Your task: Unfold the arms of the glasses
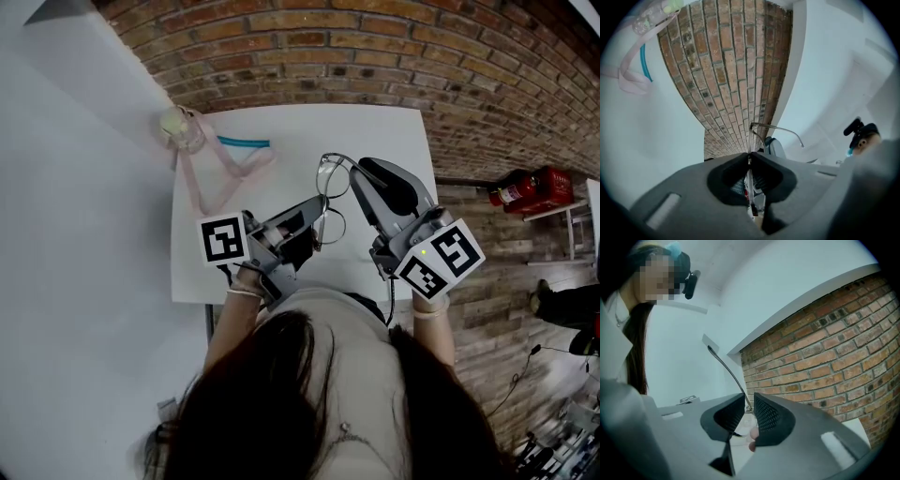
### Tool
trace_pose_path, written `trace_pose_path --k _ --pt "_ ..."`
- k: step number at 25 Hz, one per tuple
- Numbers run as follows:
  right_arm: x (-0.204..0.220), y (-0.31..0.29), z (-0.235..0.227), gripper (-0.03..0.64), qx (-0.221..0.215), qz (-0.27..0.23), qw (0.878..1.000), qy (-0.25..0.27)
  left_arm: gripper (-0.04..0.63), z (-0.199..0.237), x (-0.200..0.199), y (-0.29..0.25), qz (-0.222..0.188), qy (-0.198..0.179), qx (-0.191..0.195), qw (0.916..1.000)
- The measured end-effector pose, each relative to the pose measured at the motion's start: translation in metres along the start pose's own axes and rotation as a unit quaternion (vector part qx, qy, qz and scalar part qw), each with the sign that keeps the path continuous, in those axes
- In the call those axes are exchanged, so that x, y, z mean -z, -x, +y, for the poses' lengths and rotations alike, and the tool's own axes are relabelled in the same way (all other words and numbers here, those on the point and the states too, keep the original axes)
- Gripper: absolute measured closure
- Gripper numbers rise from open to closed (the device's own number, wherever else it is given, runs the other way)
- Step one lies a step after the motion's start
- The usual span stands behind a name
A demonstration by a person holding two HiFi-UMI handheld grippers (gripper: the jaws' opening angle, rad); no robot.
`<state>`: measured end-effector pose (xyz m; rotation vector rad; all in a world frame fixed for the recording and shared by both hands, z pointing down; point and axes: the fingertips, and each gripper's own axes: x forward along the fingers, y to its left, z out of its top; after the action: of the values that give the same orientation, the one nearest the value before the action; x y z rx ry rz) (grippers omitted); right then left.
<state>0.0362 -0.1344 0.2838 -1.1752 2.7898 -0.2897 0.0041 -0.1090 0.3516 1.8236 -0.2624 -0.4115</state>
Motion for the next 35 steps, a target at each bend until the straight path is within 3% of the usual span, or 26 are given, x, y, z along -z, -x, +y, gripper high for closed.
trace_pose_path --k 24,35 --pt "0.013 0.003 -0.004 0.541 -0.034 0.006 0.999 -0.028 0.571 -0.013 0.017 -0.001 0.051 -0.027 0.045 0.9973" --pt "0.013 0.007 -0.002 0.534 -0.098 -0.001 0.989 -0.111 0.571 -0.019 0.022 0.0 0.063 -0.036 0.067 0.9951"
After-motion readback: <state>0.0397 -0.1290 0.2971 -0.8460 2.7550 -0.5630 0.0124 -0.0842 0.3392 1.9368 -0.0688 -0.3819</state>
